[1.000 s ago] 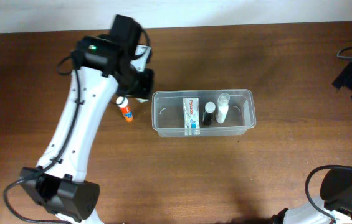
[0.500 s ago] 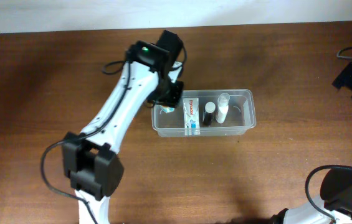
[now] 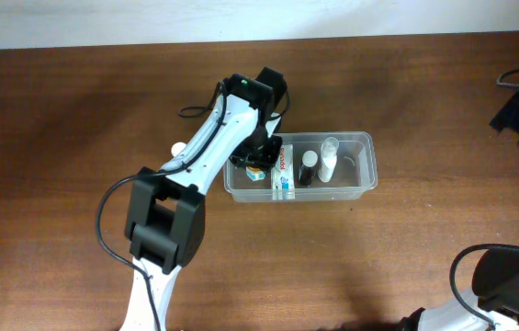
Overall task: Pack container
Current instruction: 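Lower the gold object into the container and open the left gripper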
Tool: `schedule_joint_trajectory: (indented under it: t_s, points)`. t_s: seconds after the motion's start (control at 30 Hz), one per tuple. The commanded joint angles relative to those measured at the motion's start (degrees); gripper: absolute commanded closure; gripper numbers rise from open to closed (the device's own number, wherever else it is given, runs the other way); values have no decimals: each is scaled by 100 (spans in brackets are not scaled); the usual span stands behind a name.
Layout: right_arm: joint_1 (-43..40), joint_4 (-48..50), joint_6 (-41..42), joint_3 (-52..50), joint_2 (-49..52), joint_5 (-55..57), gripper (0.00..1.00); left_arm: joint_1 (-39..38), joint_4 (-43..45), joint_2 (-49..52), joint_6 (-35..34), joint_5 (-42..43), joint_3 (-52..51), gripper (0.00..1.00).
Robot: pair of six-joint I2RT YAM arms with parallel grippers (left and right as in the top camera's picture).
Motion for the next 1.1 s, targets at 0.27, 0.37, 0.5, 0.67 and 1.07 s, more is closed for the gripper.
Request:
schedule_joint_trajectory:
  t_s: [0.27, 0.37, 0.5, 0.67, 1.07]
  points:
    - [-11, -13, 26, 9, 2, 4, 2, 0, 83, 136, -74, -42, 87, 64]
    - [-11, -13, 26, 9, 2, 4, 2, 0, 122, 138, -74, -103, 87, 64]
    - [-11, -13, 26, 9, 2, 4, 2, 0, 177, 166, -76, -254, 87, 64]
    - [-11, -13, 26, 9, 2, 4, 2, 0, 262, 166, -74, -256, 87, 64]
    - [-11, -13, 26, 9, 2, 4, 2, 0, 271, 166, -74, -262, 87, 64]
